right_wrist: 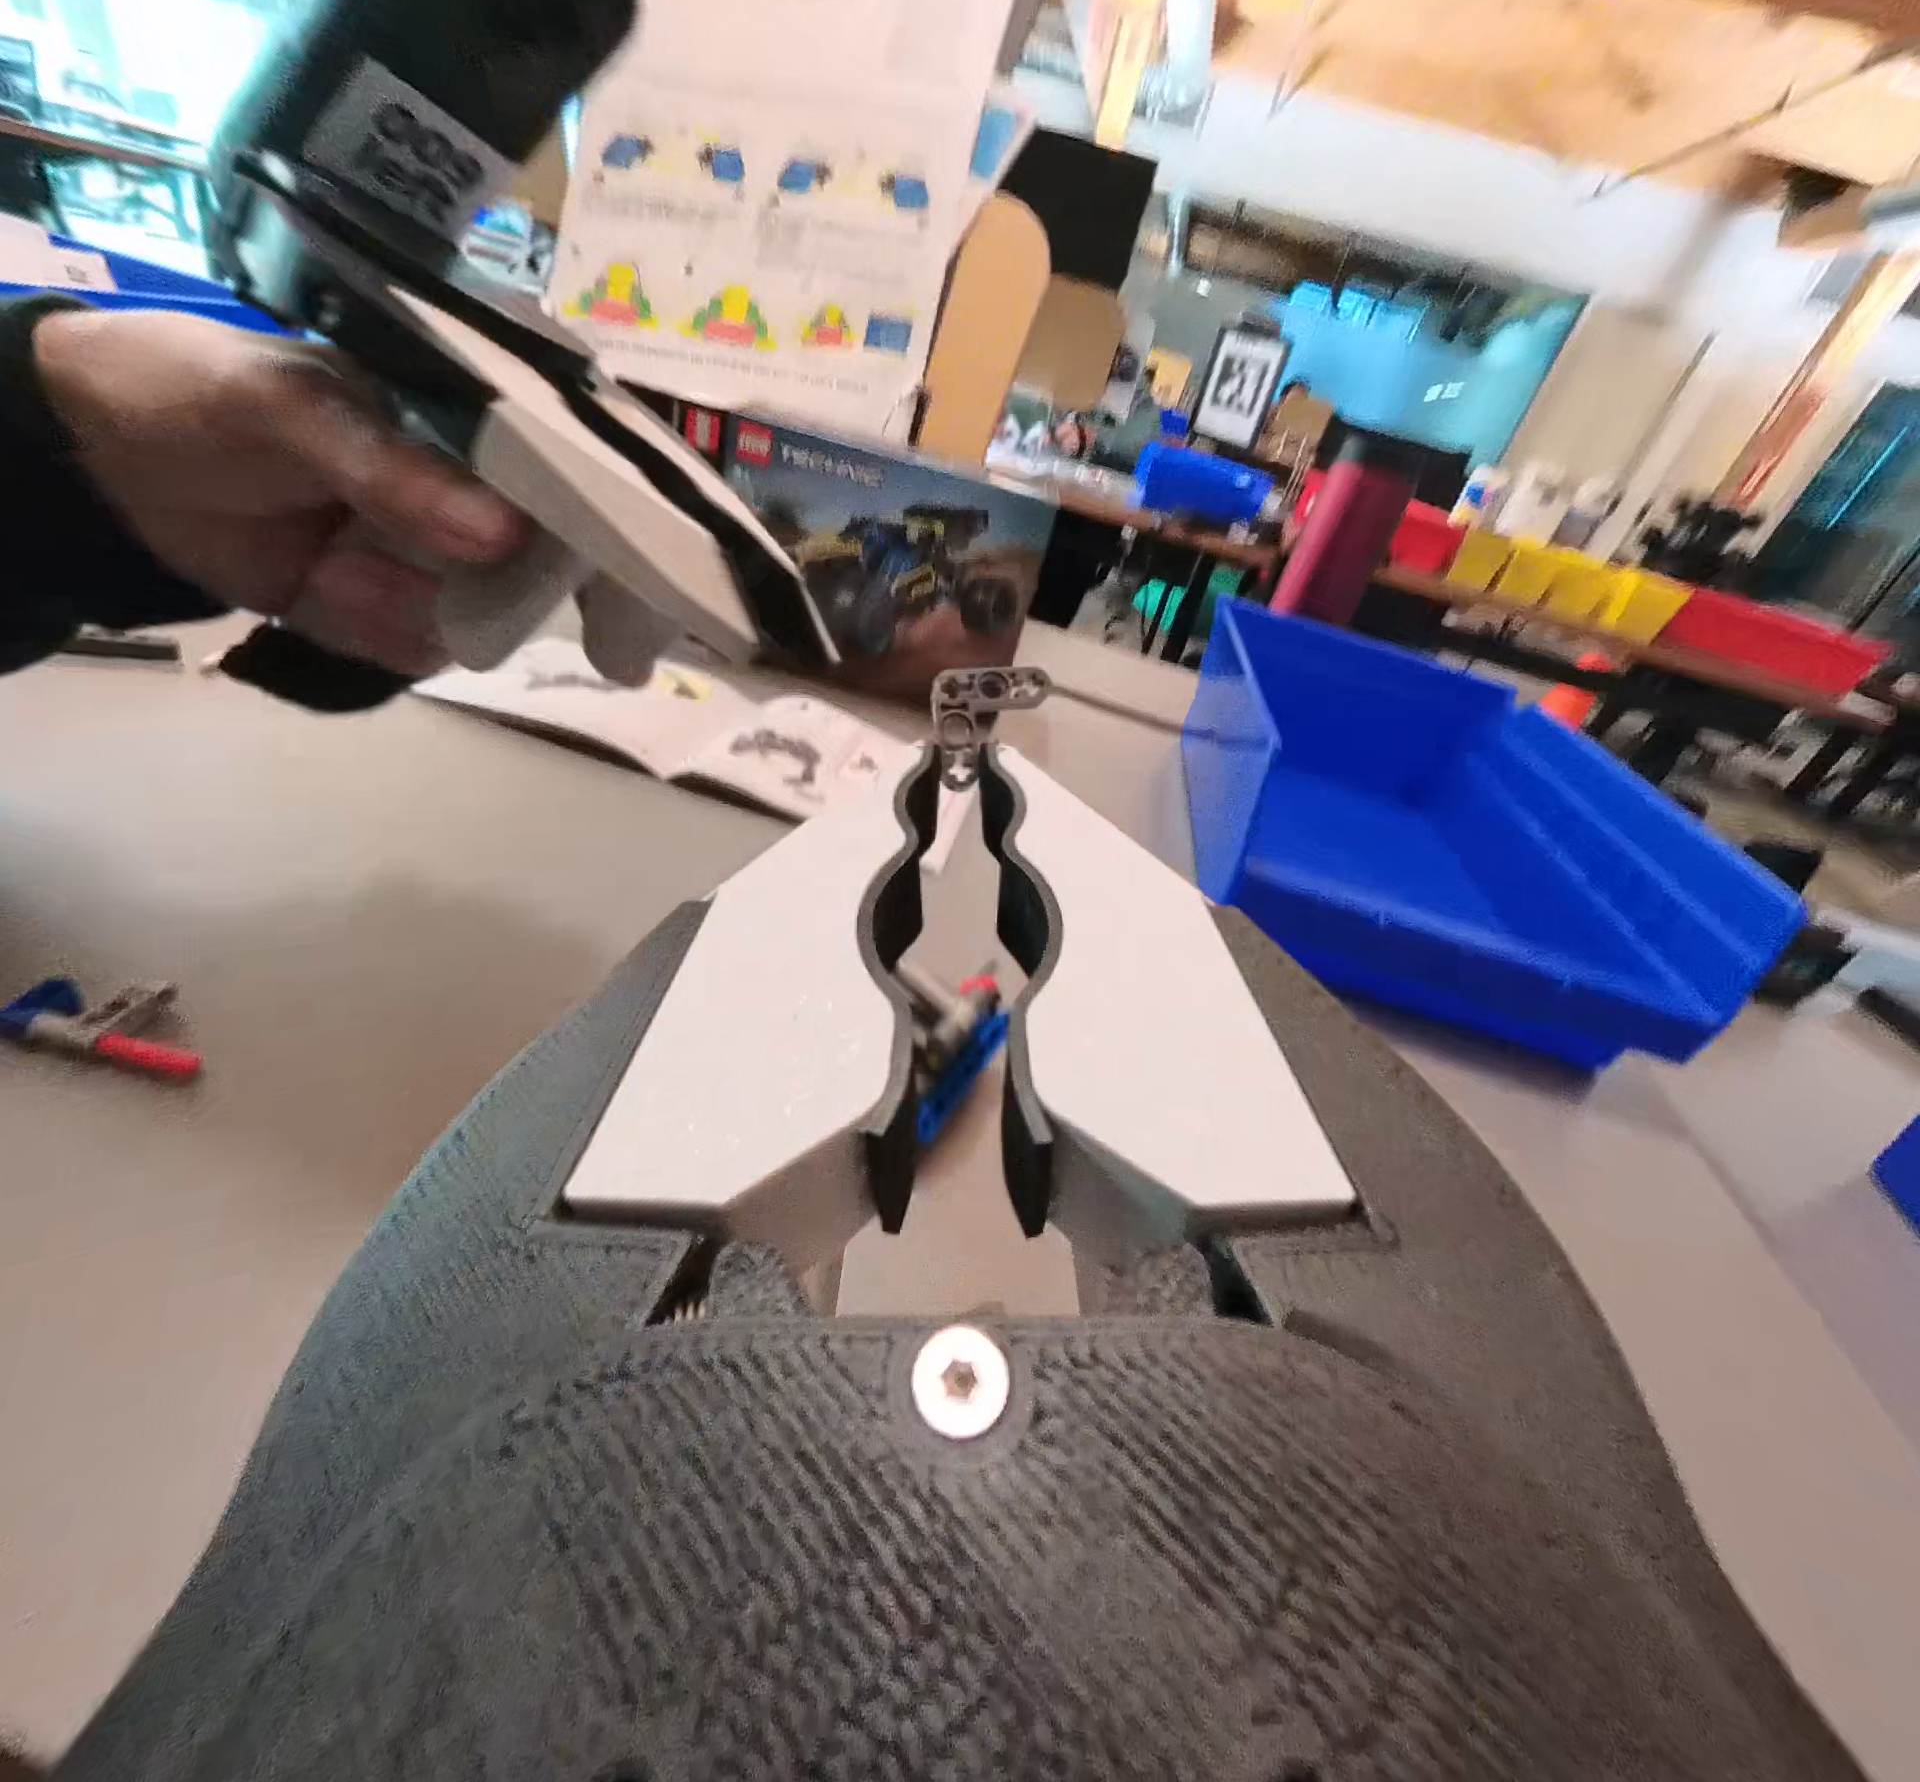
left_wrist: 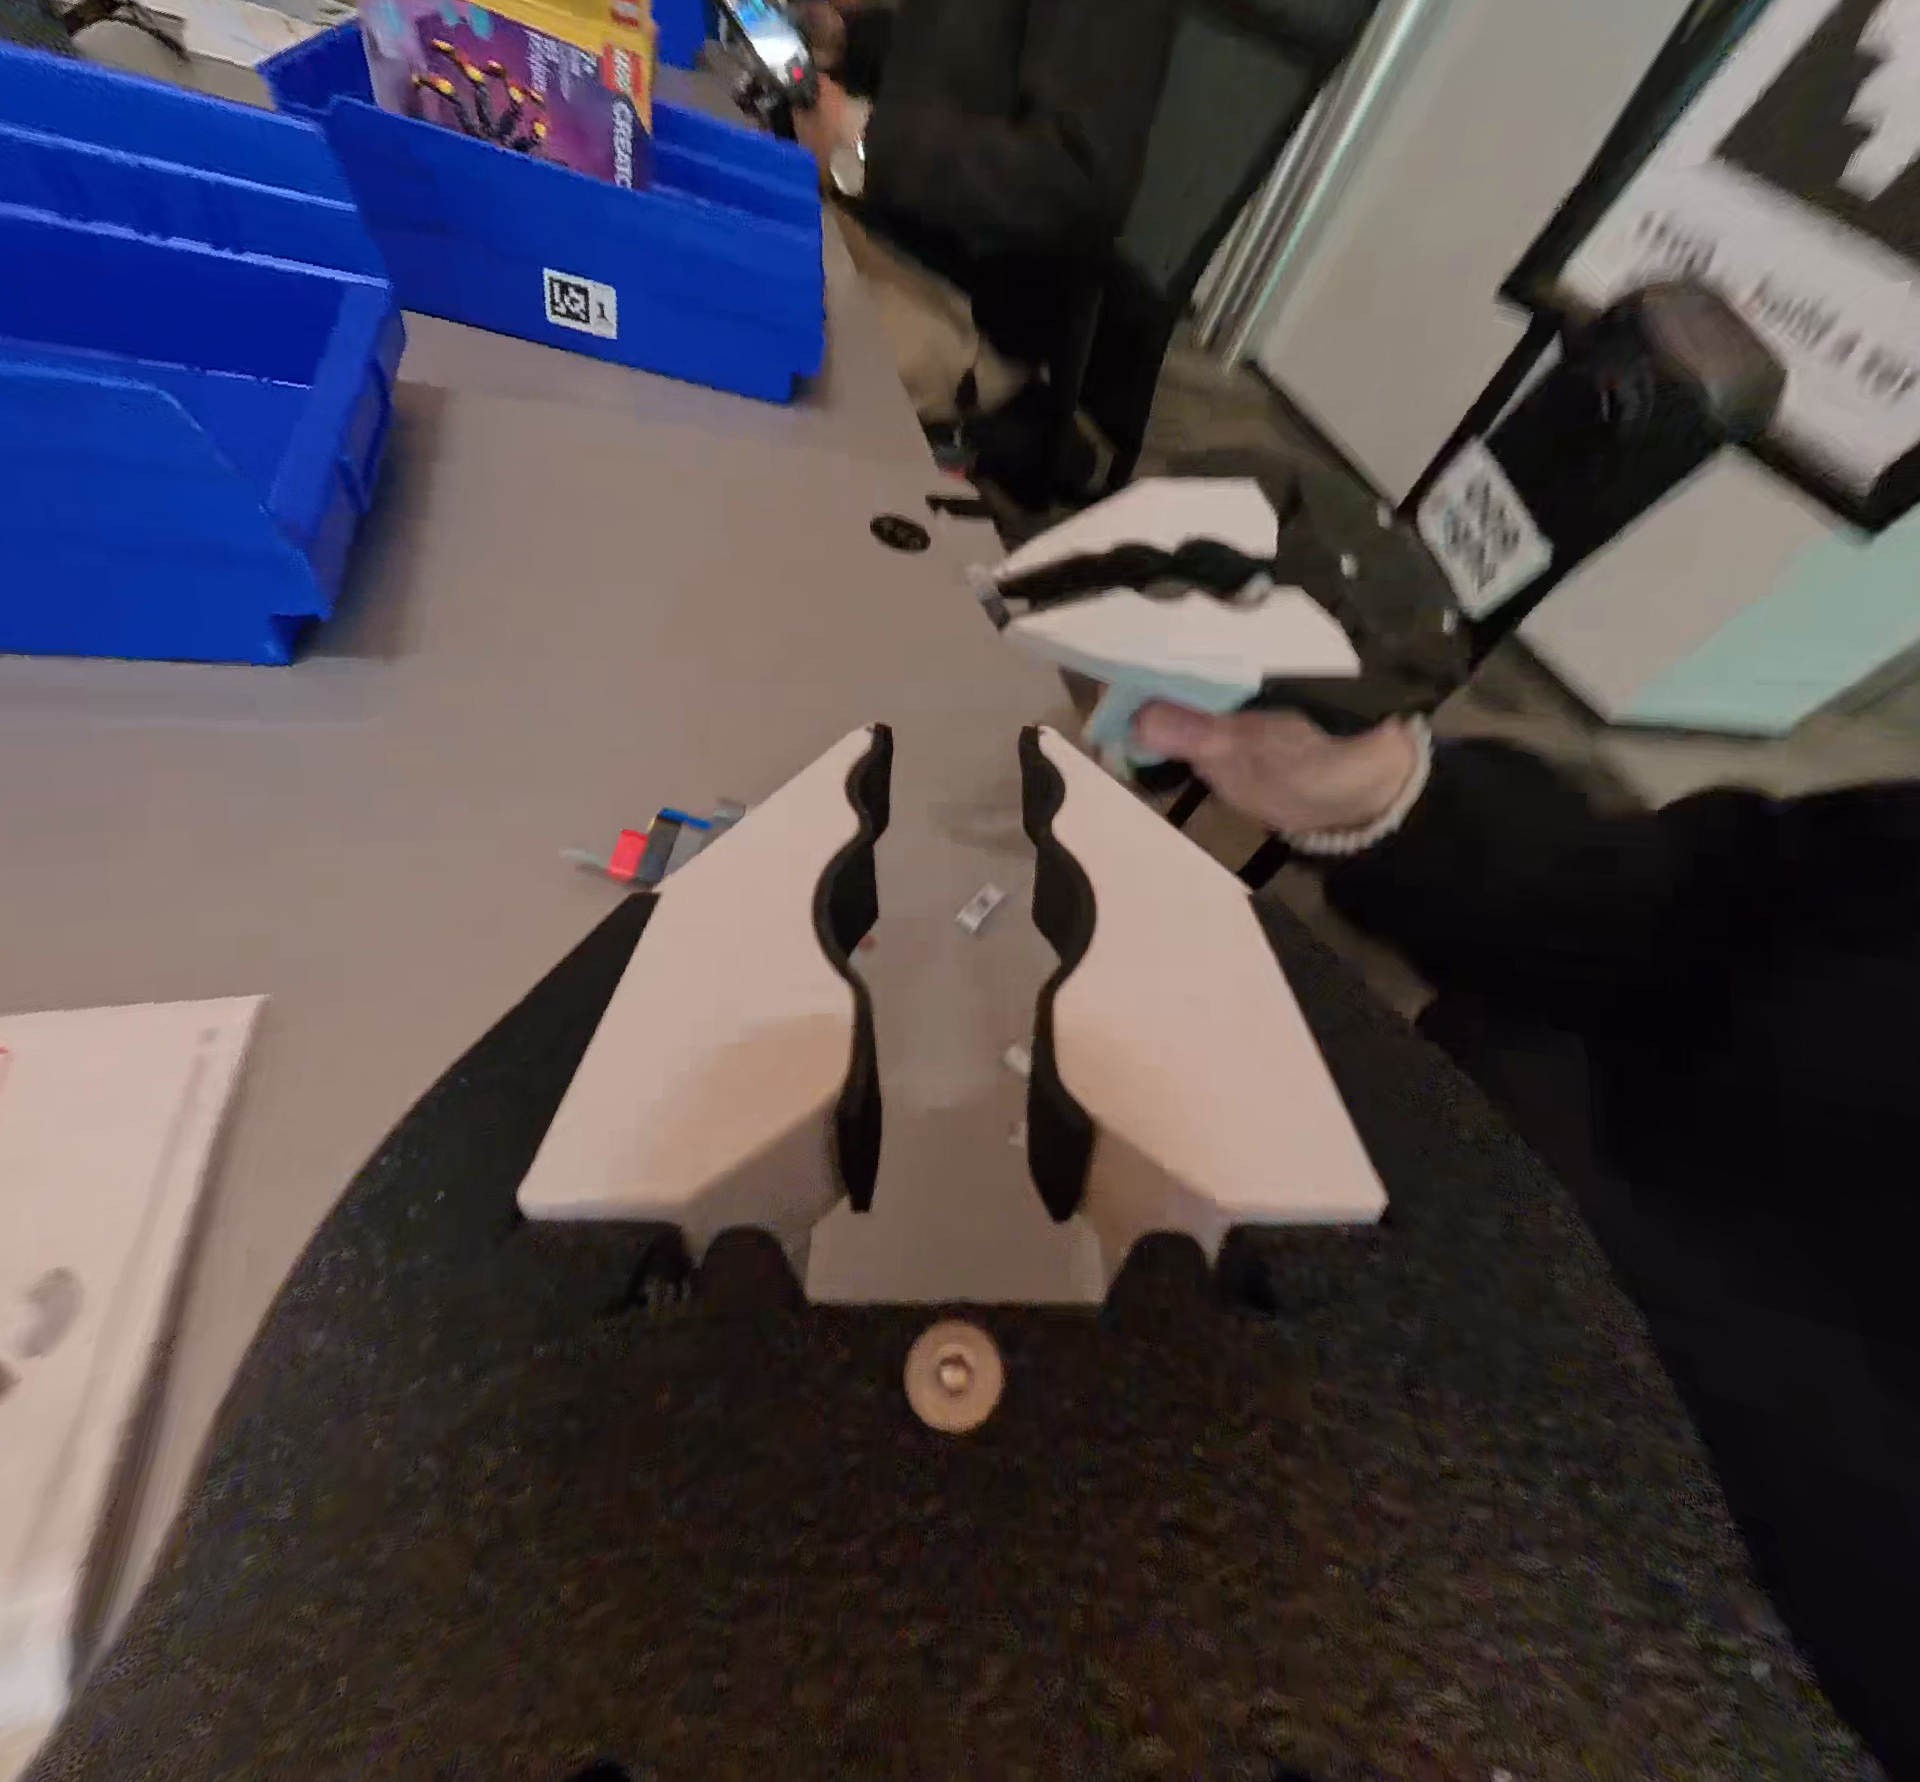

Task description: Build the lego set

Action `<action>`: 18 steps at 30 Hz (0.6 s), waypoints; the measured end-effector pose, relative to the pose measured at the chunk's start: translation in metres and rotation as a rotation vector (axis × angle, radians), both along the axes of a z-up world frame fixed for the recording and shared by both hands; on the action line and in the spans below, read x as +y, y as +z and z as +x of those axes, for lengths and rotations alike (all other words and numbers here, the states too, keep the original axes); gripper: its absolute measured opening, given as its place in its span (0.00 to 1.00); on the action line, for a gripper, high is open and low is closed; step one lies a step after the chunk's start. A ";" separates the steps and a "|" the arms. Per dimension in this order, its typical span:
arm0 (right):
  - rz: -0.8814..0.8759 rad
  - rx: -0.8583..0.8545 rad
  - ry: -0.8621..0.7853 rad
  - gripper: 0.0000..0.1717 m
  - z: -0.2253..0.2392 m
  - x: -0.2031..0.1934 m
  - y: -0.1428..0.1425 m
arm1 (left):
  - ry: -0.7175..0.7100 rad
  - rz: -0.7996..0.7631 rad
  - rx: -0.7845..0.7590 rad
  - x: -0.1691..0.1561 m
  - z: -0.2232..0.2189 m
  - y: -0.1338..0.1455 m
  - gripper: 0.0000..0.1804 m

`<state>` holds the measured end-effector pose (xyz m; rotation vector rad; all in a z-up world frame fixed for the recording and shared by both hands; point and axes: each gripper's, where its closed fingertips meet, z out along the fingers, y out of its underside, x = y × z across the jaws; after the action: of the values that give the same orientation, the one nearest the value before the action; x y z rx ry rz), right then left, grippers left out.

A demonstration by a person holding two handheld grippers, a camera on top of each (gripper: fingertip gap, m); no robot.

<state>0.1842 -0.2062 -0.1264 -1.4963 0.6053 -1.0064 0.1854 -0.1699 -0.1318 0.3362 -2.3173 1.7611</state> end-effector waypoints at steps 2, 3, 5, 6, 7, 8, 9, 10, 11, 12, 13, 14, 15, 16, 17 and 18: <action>-0.023 -0.078 -0.011 0.03 0.000 0.015 0.012 | 0.013 -0.039 0.085 -0.001 0.000 0.005 0.13; -0.030 -0.107 -0.010 0.03 0.000 0.021 0.017 | 0.010 -0.054 0.119 -0.001 -0.002 0.006 0.12; -0.084 -0.125 0.028 0.03 0.000 0.035 0.017 | -0.009 -0.115 0.169 0.000 -0.007 0.015 0.12; -0.120 -0.134 0.020 0.03 0.002 0.037 0.015 | -0.006 -0.126 0.185 0.000 -0.006 0.018 0.12; -0.152 -0.157 0.012 0.03 0.003 0.039 0.016 | -0.003 -0.124 0.186 0.001 -0.005 0.019 0.12; -0.176 -0.174 0.025 0.03 0.003 0.042 0.016 | -0.006 -0.124 0.181 0.001 -0.005 0.019 0.12; -0.196 -0.179 0.041 0.03 0.003 0.046 0.015 | -0.005 -0.126 0.181 0.002 -0.004 0.020 0.12; -0.218 -0.180 0.043 0.03 0.003 0.047 0.013 | -0.006 -0.132 0.183 0.002 -0.004 0.021 0.11; -0.246 -0.185 0.044 0.03 0.004 0.048 0.011 | -0.009 -0.142 0.179 0.001 -0.003 0.023 0.07; -0.276 -0.196 0.044 0.03 0.005 0.047 0.011 | 0.001 -0.145 0.165 0.001 -0.001 0.024 0.03; -0.299 -0.206 0.039 0.03 0.006 0.045 0.011 | 0.015 -0.139 0.136 0.000 0.003 0.022 0.01; -0.322 -0.211 0.037 0.03 0.007 0.042 0.011 | 0.017 -0.124 0.098 -0.002 0.006 0.021 0.00; -0.354 -0.201 0.052 0.03 0.008 0.040 0.009 | 0.011 -0.103 0.059 -0.004 0.007 0.018 0.00; -0.383 -0.183 0.076 0.03 0.009 0.038 0.005 | 0.003 -0.072 0.009 -0.006 0.008 0.014 0.00; -0.393 -0.151 0.097 0.04 0.010 0.034 0.002 | 0.000 -0.038 -0.068 -0.007 0.011 0.010 0.00; -0.376 -0.123 0.113 0.05 0.012 0.028 0.002 | 0.004 -0.002 -0.175 -0.007 0.017 0.006 0.00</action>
<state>0.1963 -0.1782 -0.1245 -1.7578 0.2475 -1.1578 0.2021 -0.1774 -0.1259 0.1930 -2.4329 1.8633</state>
